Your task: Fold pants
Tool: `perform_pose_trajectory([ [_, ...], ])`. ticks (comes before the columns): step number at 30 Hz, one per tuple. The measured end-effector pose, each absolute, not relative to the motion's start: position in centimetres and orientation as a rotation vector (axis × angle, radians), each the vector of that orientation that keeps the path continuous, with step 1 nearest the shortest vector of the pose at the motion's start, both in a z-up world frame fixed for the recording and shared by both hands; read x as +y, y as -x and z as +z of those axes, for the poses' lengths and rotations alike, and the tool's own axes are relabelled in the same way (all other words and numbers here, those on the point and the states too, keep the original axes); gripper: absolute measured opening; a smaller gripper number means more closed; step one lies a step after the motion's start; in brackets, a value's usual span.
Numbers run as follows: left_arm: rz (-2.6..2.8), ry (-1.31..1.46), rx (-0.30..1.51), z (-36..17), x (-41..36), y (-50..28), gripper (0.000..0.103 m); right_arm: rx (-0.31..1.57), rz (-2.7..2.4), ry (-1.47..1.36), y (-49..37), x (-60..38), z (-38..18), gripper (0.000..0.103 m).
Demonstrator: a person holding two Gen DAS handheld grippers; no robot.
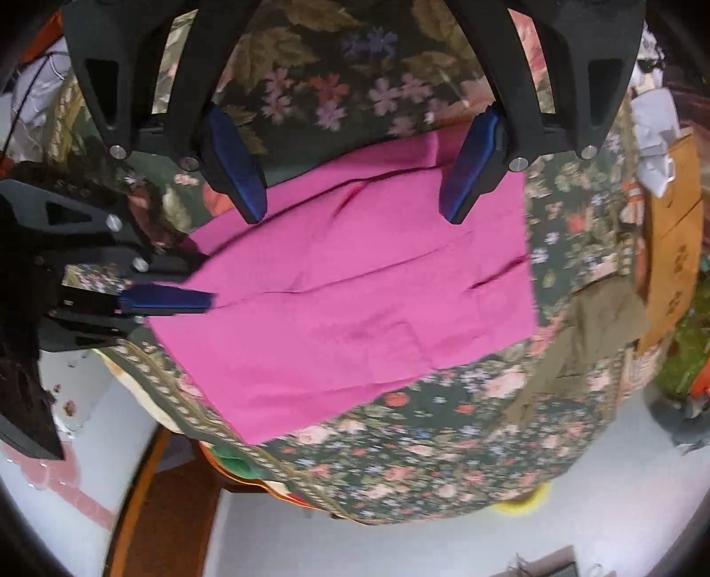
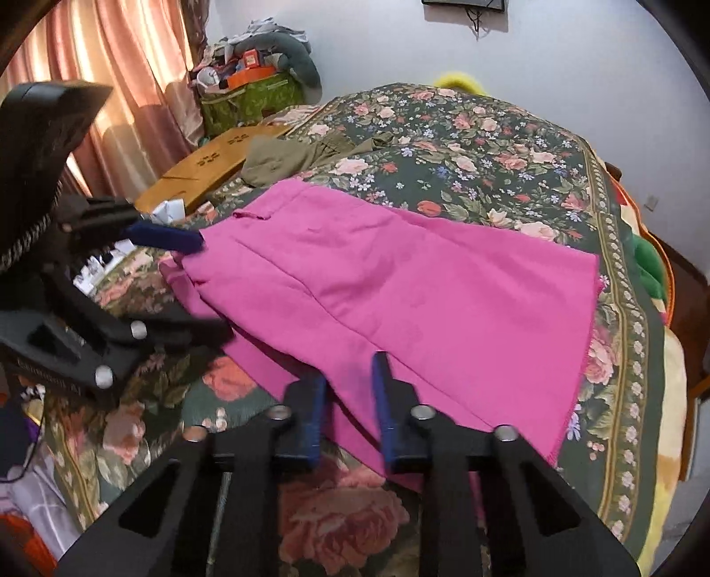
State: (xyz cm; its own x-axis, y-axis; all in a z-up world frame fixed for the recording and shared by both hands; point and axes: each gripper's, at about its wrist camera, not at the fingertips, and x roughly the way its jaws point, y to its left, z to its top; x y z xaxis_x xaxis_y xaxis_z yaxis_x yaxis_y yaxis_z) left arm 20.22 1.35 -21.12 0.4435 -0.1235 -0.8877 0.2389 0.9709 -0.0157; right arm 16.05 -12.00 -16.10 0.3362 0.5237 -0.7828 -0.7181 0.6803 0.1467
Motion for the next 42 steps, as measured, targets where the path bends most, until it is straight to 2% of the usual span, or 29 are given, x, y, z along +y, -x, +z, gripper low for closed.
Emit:
perform_pose_trajectory([
  [3, -0.225, -0.115, 1.089, -21.3, 1.1, -20.8, 0.081, 0.888, 0.824, 0.229, -15.7, -12.1, -15.6, 0.008],
  [5, -0.223, -0.112, 1.080, -21.3, 1.0, -20.9, 0.075, 0.870, 0.829, 0.222, -15.5, -12.3, -15.2, 0.007],
  [9, -0.211, -0.130, 1.063, -21.0, 0.7, -20.8, 0.049, 0.848, 0.835, 0.205, -15.4, -12.6, -14.5, 0.007],
  [11, -0.205, -0.143, 1.054, -20.8, 0.7, -20.7, 0.040, 0.841, 0.834, 0.200, -15.4, -12.7, -14.2, 0.006],
  [13, -0.193, -0.176, 1.035, -20.6, 0.4, -20.3, 0.023, 0.835, 0.833, 0.194, -15.4, -12.9, -14.1, 0.006],
  [16, -0.179, -0.208, 1.002, -20.1, 0.1, -19.6, 0.013, 0.830, 0.838, 0.184, -15.2, -12.9, -14.0, 0.006],
  [18, -0.175, -0.223, 0.989, -19.8, -0.2, -19.2, 0.010, 0.823, 0.838, 0.189, -15.0, -12.9, -13.9, 0.006],
  [30, -0.191, -0.218, 1.014, -20.6, -0.8, -18.2, 0.010, 0.857, 0.823, 0.242, -14.2, -13.0, -15.5, 0.006],
  [35, -0.198, -0.196, 1.024, -20.3, -0.6, -17.6, 0.021, 0.914, 0.810, 0.218, -14.0, -13.5, -15.7, 0.007],
  [37, -0.219, -0.168, 1.031, -19.9, -0.3, -17.1, 0.036, 0.926, 0.811, 0.206, -13.8, -13.8, -15.5, 0.009],
  [38, -0.223, -0.157, 1.031, -19.8, -0.2, -16.9, 0.039, 0.933, 0.814, 0.192, -13.7, -14.1, -15.3, 0.010],
  [42, -0.224, -0.124, 1.038, -19.2, 0.6, -16.0, 0.041, 0.917, 0.831, 0.137, -13.3, -14.4, -14.0, 0.013],
])
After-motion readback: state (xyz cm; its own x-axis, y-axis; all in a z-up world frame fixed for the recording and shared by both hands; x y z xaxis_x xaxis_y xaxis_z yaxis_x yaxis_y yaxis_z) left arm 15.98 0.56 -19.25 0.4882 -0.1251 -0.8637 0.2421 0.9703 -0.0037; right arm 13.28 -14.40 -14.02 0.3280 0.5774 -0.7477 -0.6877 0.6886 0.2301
